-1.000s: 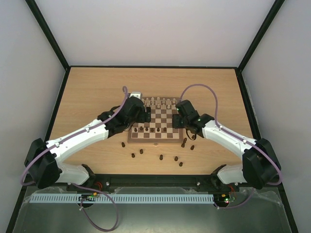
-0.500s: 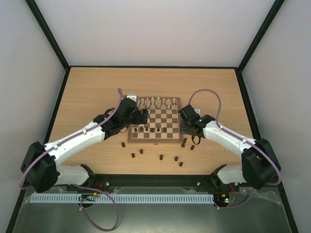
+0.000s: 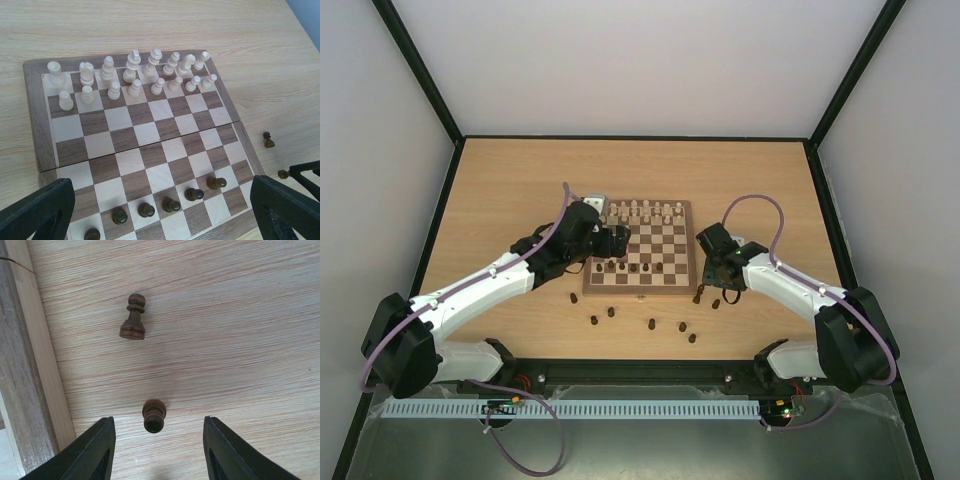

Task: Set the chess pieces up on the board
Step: Pick up the chess piece at the center of the board.

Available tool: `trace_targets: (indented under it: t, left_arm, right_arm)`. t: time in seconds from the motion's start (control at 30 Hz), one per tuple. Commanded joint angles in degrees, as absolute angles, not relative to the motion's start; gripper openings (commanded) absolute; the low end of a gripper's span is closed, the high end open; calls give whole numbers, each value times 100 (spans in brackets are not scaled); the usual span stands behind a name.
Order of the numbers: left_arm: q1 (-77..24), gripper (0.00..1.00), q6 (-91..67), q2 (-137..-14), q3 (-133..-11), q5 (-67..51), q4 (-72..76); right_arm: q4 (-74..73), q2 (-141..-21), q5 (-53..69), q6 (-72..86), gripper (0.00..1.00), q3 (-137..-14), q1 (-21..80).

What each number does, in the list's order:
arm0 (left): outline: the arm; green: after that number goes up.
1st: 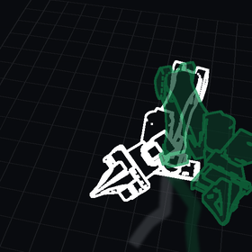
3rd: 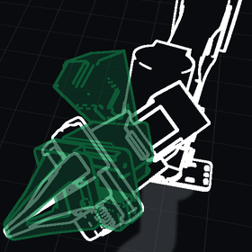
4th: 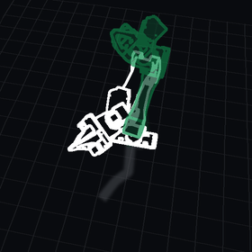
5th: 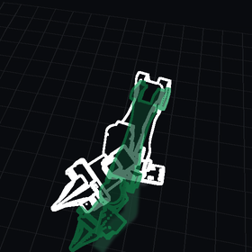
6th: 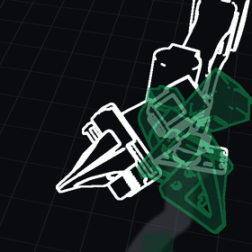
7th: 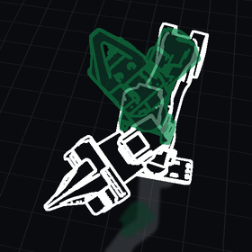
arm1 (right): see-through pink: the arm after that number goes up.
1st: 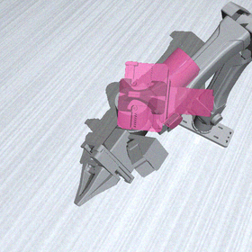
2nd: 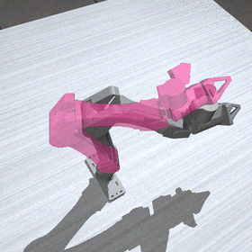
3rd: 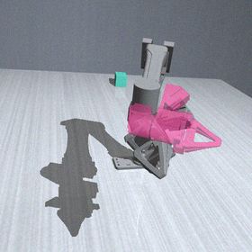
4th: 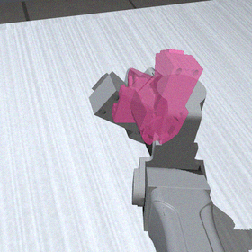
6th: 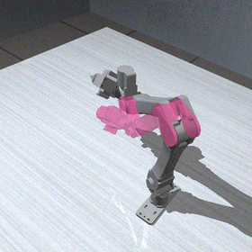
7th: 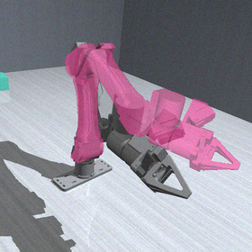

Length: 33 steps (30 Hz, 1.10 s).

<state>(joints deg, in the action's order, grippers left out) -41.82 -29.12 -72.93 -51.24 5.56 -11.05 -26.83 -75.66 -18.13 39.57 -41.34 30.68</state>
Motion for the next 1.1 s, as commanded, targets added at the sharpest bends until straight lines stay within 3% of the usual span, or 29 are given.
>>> trace_targets:
  t: [0.0, 0.47, 1.07]
  left_arm:
    - [-4166, 99, -2922, -7190, -5019, 469, -1005]
    - [-4157, 99, -2904, -7318, -5036, 543, -1020]
    - [-4122, 99, -2906, -7416, -5036, 524, -1002]
  right_arm:
    - [-2722, -7611, -1720, 3962, 48, -4052, 2991]
    - [-2360, -8092, -1506, 3670, 37, -4047, 2795]
    - [-2331, -8181, -1507, 3669, 2, -4086, 2775]
